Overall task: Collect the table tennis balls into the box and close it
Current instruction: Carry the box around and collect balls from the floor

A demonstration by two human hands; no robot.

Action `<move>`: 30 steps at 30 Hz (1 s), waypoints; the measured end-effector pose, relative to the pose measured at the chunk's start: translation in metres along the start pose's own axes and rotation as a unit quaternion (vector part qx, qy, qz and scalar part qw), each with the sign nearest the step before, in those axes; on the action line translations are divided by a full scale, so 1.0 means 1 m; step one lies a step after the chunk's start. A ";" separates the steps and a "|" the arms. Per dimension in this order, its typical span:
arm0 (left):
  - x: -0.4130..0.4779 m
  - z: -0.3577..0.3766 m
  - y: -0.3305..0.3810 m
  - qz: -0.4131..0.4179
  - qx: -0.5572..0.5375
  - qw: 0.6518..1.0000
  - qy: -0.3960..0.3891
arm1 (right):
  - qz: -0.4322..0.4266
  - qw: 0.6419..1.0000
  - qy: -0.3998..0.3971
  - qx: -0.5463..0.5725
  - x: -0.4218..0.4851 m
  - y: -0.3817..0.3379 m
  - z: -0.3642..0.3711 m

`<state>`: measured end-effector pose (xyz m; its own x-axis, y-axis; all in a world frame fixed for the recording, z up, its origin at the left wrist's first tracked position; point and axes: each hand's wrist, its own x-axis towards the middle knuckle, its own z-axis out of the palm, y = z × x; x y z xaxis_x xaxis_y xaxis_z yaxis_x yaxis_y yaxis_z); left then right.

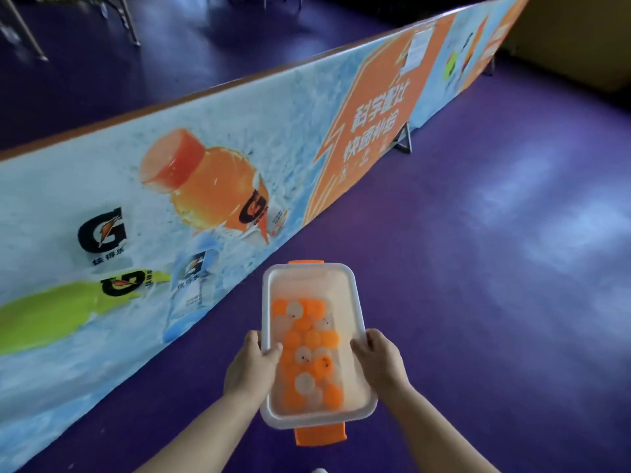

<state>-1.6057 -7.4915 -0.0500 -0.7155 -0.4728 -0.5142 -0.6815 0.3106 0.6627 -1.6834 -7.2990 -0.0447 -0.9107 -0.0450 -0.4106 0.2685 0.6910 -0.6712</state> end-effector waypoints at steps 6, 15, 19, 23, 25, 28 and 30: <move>0.005 0.049 0.096 0.060 0.003 0.997 -0.050 | 0.037 0.995 0.079 0.045 0.031 0.020 -0.094; 0.069 0.102 0.202 0.158 0.059 0.980 -0.109 | 0.101 0.974 0.166 0.115 0.093 0.029 -0.160; 0.120 0.127 0.260 0.204 0.062 0.962 -0.170 | 0.130 0.957 0.221 0.136 0.131 0.021 -0.186; 0.166 0.142 0.326 0.247 0.060 0.936 -0.244 | 0.167 0.931 0.285 0.156 0.165 0.002 -0.213; 0.184 0.146 0.358 0.268 0.070 0.921 -0.274 | 0.190 0.917 0.310 0.166 0.180 -0.009 -0.224; 0.210 0.161 0.398 0.291 0.073 0.901 -0.313 | 0.213 0.894 0.343 0.193 0.200 -0.017 -0.236; 0.222 0.175 0.418 0.294 0.072 0.888 -0.346 | 0.229 0.883 0.361 0.195 0.208 -0.017 -0.243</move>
<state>-2.0759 -7.3224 0.0173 -0.8434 0.4108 -0.3462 -0.1350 0.4618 0.8767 -1.9541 -7.1443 0.0310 -0.6028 0.7437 -0.2890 0.6204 0.2091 -0.7559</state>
